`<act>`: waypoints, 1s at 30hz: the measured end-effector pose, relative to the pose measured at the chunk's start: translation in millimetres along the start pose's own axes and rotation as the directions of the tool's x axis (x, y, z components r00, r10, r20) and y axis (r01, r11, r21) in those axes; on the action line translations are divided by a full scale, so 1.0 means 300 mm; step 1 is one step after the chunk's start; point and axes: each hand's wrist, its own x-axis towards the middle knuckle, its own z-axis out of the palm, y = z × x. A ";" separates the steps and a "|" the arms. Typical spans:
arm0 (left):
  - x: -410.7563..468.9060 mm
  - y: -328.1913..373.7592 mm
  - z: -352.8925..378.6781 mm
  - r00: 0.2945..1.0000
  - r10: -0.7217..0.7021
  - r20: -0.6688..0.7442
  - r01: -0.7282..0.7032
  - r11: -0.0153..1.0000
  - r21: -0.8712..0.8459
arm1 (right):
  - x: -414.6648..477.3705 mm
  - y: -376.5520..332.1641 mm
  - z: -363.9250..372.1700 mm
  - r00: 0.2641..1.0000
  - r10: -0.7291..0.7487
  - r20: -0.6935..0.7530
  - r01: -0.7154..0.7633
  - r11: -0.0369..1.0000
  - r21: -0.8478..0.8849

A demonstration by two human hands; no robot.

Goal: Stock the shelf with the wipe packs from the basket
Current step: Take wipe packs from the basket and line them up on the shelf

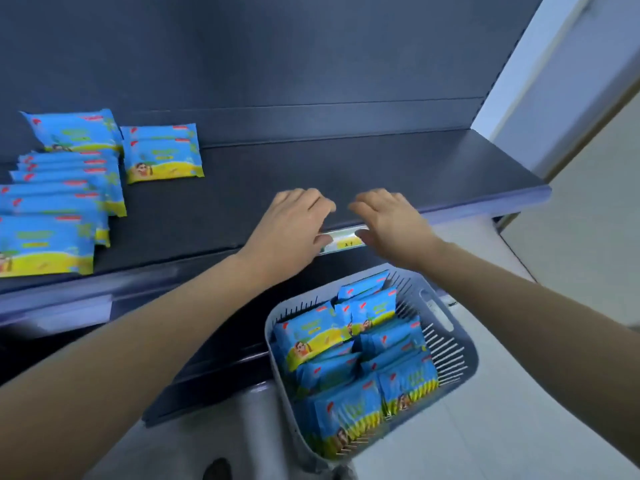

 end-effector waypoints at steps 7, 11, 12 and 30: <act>-0.109 0.111 0.323 0.924 -0.213 0.319 0.187 0.976 0.111 | -0.138 0.156 0.246 0.956 -0.202 0.212 0.197 0.979 0.042; -0.201 0.101 0.421 0.825 -0.363 0.433 0.342 0.931 0.129 | -0.182 0.188 0.366 0.938 -0.223 0.267 0.207 0.974 0.086; -0.216 0.097 0.438 0.800 -0.396 0.452 0.375 0.917 0.139 | -0.190 0.192 0.398 0.932 -0.227 0.282 0.211 0.974 0.086; -0.270 0.080 0.647 0.500 -0.626 0.598 0.587 0.753 0.297 | -0.222 0.197 0.745 0.889 -0.123 0.441 0.142 0.990 -0.010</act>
